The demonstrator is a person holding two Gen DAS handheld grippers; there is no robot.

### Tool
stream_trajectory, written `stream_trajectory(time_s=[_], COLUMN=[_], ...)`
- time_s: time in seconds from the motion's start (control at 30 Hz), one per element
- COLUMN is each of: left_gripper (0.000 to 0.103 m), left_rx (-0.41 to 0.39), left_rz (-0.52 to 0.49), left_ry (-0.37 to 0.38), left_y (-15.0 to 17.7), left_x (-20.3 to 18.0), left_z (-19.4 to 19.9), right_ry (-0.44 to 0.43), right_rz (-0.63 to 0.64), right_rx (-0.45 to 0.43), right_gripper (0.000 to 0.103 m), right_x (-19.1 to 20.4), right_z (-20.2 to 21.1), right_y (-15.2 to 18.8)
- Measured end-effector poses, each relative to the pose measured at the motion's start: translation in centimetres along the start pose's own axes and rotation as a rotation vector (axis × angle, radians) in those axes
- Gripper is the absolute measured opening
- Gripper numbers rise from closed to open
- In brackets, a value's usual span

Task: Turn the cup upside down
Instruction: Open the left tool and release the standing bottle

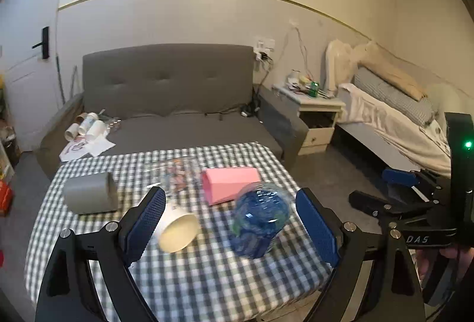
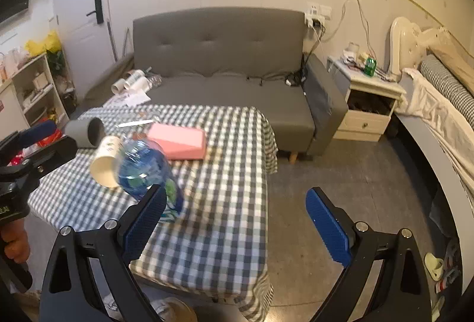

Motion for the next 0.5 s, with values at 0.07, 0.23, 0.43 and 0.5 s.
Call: stream_trajectory(time_s=[0.07,0.23,0.43,0.5], left_gripper=[0.092,0.092,0.092,0.092], left_rx=[-0.02,-0.048,-0.058,-0.055], left_rz=[0.009,0.047,0.039,0.037], left_ry=[-0.022,-0.054,-0.055,-0.055], left_y=[0.1,0.5,2.1,2.7], left_x=[1.0,3.2,4.1,4.2], left_z=[0.9,2.4,3.2,3.1], right_ry=[-0.01,-0.035,-0.057,-0.064], right_rz=[0.01,0.05,0.076,0.077], right_rx=[-0.015,-0.05,-0.073,-0.076], right_gripper=[0.096,0.096,0.096,0.096], right_x=[0.8,3.0,4.2,4.4], right_z=[0.5,1.4,1.7,1.6], right_y=[-0.2,-0.3,0.6,1.1])
Point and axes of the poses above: each gripper's, at about its wrist camera, not at the fingertips, and z roughly against the way its jaws point, x to its left, y to its underside, the point moved 7 cm from there along -z, roughly the way its jaws point, and after that the axes turned 4 degrees about -y, right-handed, at the moved point
